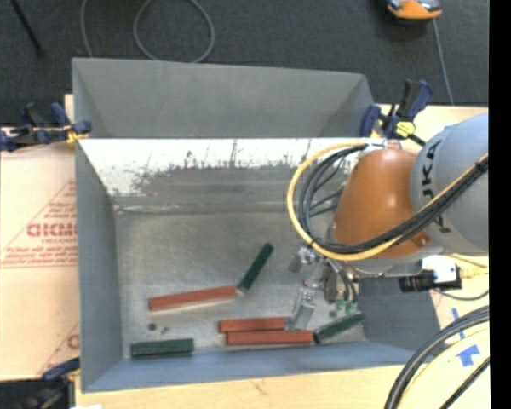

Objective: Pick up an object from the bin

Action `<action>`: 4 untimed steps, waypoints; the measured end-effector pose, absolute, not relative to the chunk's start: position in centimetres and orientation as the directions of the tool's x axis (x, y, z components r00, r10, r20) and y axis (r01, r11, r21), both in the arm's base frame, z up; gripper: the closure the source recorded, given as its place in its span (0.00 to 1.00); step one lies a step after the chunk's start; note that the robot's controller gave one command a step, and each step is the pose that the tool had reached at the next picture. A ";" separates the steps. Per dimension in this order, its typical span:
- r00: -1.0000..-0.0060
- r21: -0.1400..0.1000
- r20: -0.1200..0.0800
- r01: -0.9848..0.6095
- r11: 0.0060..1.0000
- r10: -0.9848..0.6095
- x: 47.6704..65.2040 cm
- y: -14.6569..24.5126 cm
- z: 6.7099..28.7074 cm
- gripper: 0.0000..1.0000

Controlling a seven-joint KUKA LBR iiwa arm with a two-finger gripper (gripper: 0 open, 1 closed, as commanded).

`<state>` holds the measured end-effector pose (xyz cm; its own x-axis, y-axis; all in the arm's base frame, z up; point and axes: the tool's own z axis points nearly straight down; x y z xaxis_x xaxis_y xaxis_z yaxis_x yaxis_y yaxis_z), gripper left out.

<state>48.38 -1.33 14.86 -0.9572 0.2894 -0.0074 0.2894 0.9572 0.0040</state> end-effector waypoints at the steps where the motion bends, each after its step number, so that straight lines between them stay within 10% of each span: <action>1: -0.953 0.004 -0.006 0.303 0.953 0.303 51.6 5.8 6.9 0.00; 4: -0.955 -0.001 -0.008 0.296 0.955 0.296 51.8 -5.0 7.2 0.00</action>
Offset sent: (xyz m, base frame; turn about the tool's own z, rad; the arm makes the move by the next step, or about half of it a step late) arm 0.0297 0.0674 -0.0786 0.0218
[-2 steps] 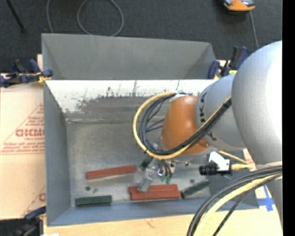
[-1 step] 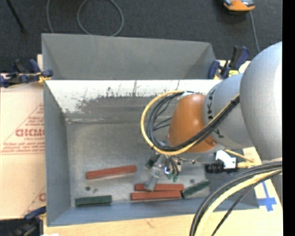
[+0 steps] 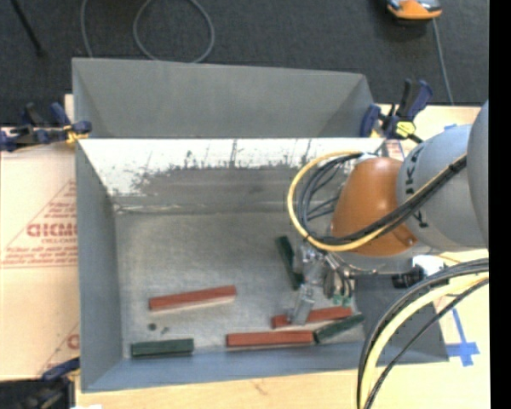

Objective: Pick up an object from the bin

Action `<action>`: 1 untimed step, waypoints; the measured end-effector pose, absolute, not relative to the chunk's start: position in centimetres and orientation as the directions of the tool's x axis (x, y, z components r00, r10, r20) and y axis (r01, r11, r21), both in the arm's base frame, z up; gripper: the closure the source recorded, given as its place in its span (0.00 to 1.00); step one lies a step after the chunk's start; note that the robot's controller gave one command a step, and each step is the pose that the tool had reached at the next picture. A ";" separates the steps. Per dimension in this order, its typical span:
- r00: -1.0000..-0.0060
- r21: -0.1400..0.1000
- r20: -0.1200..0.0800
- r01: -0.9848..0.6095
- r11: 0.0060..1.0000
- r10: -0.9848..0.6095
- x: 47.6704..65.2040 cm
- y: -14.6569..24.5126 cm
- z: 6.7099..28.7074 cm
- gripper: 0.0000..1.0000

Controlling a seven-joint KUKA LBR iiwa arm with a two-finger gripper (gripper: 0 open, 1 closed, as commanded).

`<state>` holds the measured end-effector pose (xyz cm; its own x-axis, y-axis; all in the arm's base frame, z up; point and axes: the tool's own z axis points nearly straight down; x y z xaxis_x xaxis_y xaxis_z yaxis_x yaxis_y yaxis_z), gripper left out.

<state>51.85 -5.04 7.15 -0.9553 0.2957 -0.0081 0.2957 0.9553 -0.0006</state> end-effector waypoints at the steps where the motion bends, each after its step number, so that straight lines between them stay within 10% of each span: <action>1: -0.957 0.000 -0.012 0.291 0.957 0.291 52.0 -4.8 7.3 1.00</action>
Offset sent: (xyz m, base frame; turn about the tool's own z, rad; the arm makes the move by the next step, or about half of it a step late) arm 0.0000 0.0000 0.0000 0.0000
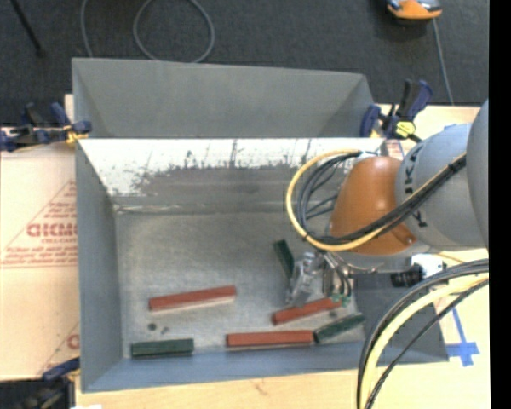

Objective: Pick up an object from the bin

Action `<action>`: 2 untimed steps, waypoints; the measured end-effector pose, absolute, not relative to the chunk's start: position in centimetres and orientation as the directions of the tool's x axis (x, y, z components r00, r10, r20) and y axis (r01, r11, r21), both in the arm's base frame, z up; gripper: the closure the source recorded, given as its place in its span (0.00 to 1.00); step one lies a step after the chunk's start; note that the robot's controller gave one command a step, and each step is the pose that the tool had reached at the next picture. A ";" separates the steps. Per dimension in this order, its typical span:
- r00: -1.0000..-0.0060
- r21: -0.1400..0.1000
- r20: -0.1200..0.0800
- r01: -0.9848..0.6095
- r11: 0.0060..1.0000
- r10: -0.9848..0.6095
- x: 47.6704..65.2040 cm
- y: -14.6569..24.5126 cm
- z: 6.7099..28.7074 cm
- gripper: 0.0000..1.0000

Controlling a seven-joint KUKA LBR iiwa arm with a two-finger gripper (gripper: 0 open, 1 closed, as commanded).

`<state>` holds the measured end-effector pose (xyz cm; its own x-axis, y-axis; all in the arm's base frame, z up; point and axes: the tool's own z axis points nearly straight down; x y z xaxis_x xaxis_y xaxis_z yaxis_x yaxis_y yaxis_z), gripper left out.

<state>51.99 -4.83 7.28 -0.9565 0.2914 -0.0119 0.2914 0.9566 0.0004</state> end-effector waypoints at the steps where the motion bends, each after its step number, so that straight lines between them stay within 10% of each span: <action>1: -0.957 0.000 -0.009 0.291 0.957 0.291 51.9 -4.8 7.2 0.00; 2: -0.916 0.003 -0.010 0.402 0.916 0.402 55.9 -6.3 12.6 0.00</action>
Offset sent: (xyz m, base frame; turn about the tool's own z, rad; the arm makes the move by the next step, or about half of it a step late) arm 0.0000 0.0000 0.0000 0.0000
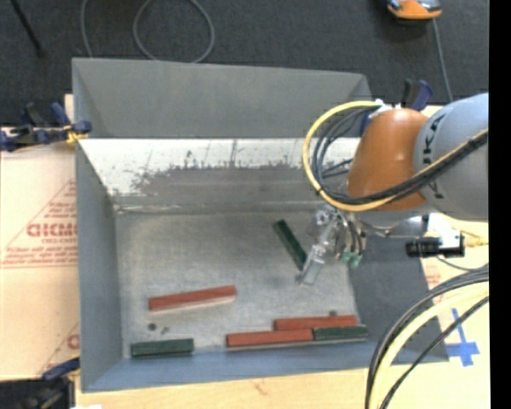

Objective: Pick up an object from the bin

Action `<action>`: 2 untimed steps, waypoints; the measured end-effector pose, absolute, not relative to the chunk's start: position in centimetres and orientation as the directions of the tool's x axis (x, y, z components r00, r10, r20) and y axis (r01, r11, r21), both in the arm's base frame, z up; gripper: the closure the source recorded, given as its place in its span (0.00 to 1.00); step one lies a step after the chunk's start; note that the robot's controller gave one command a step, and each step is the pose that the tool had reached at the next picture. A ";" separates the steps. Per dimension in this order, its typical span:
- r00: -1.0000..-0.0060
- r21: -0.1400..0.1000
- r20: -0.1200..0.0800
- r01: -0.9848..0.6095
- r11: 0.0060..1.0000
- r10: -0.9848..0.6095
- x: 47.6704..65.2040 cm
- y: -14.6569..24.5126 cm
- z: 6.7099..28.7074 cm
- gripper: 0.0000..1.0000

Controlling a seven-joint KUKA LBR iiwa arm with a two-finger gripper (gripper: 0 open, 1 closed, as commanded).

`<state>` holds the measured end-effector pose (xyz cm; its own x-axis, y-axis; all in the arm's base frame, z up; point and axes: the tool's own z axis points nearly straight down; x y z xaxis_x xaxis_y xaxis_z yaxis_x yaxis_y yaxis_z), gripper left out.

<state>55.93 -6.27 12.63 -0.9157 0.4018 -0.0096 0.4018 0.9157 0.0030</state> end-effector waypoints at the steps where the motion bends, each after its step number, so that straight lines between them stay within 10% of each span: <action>1: -0.927 -0.002 -0.004 0.376 0.927 0.376 59.1 -6.8 6.8 0.00; 2: -0.968 -0.002 -0.011 0.252 0.968 0.252 59.1 -8.9 14.2 0.00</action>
Offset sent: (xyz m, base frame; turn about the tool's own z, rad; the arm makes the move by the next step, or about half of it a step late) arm 0.0308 -0.0033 -0.0563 -0.0283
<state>59.12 -8.88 14.17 -0.9675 0.2524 -0.0114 0.2525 0.9676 -0.0016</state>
